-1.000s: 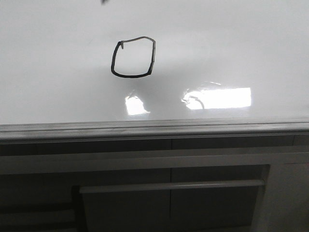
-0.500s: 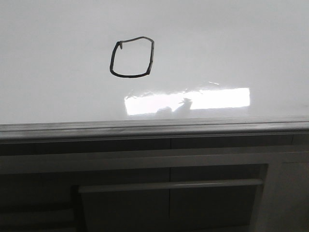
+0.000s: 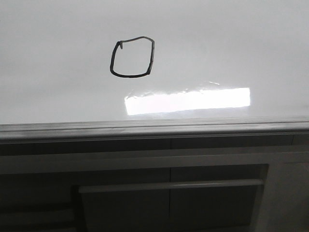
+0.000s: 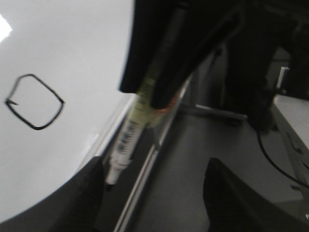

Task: Write number 0 on whiteboard

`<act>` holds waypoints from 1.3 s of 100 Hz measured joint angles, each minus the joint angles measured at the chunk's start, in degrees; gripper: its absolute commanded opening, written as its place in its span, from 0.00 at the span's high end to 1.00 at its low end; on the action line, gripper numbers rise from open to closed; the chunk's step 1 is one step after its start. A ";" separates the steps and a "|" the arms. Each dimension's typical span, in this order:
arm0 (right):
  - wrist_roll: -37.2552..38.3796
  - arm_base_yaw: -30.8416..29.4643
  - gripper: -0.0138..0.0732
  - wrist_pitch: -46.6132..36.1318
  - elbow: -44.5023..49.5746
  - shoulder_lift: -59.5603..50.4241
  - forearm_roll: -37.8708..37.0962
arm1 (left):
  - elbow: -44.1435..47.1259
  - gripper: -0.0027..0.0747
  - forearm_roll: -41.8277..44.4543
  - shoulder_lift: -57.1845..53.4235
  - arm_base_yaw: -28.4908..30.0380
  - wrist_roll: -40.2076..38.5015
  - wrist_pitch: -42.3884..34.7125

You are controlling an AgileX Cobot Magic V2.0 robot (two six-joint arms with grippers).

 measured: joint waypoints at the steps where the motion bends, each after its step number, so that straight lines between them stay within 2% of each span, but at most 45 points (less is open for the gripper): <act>1: -0.01 0.11 0.91 -0.10 0.00 0.13 0.00 | -0.03 0.42 -0.37 0.39 0.00 0.67 0.57; 14: -0.51 2.11 0.91 -0.89 0.00 0.53 0.00 | -0.92 0.42 -3.63 3.18 0.00 3.37 2.93; 50: -0.72 4.60 0.91 -1.03 0.00 1.04 -0.49 | -0.92 0.43 -4.07 4.77 0.00 4.08 3.27; 63: -0.72 4.60 0.91 -1.03 0.00 1.04 0.11 | -0.92 0.55 -4.21 4.77 0.00 4.08 3.16; 89: -0.72 4.60 0.91 0.45 0.00 1.04 1.59 | -1.00 0.99 -3.71 5.47 0.00 4.33 2.85; 130: -0.72 4.60 0.91 0.78 0.00 1.17 2.64 | -1.00 0.99 -3.19 5.59 0.00 6.45 2.95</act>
